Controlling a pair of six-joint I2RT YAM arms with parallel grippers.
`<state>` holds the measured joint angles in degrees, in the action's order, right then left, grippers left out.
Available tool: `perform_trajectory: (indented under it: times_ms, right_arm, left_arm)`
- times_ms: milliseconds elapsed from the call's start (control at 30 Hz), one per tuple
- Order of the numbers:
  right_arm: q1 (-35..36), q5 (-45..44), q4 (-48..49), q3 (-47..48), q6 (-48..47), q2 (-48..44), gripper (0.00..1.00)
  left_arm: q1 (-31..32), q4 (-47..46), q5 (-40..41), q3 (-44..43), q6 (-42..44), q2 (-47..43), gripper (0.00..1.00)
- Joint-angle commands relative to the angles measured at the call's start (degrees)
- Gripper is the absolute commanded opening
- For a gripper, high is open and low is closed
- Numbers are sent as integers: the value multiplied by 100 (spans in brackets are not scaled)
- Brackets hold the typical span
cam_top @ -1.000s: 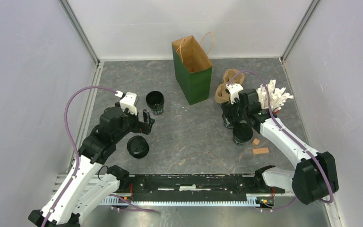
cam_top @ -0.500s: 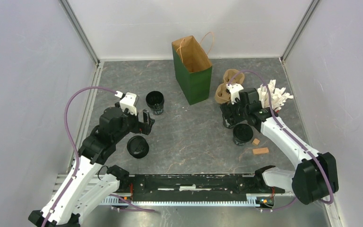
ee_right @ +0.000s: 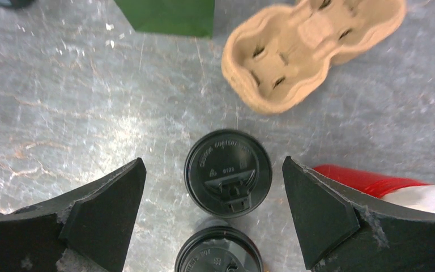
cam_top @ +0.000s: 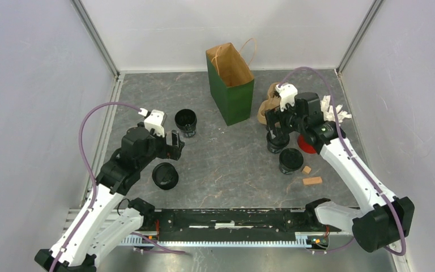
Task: Pack the takeout coffee
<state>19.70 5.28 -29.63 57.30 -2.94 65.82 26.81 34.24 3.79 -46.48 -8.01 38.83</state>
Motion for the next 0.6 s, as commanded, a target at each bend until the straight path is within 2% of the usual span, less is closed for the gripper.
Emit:
perform_trajectory:
  times_ms: [0,133,233,367,467,567]
  right_arm:
    - [-11,-212,249,665,-86,-57,98]
    - [-22,-680,889,752,86,-15,98]
    - [-28,-658,922,962,259,217,98]
    - [-15,-221,629,1202,285,421,98]
    - [-12,74,836,827,285,130,98]
    - [9,269,918,479,285,-143,96]
  left_arm:
    - [0,-165,368,60,-31,-68,100]
    - [0,-369,256,9,-572,-155,100]
    - [1,-660,-7,-185,-1038,115,100]
    - [0,-535,-65,-1248,-1363,1182,94]
    - [0,-585,-229,-2103,-1522,1895,86]
    - [0,-1067,-351,-2561,-1994,2466,81]
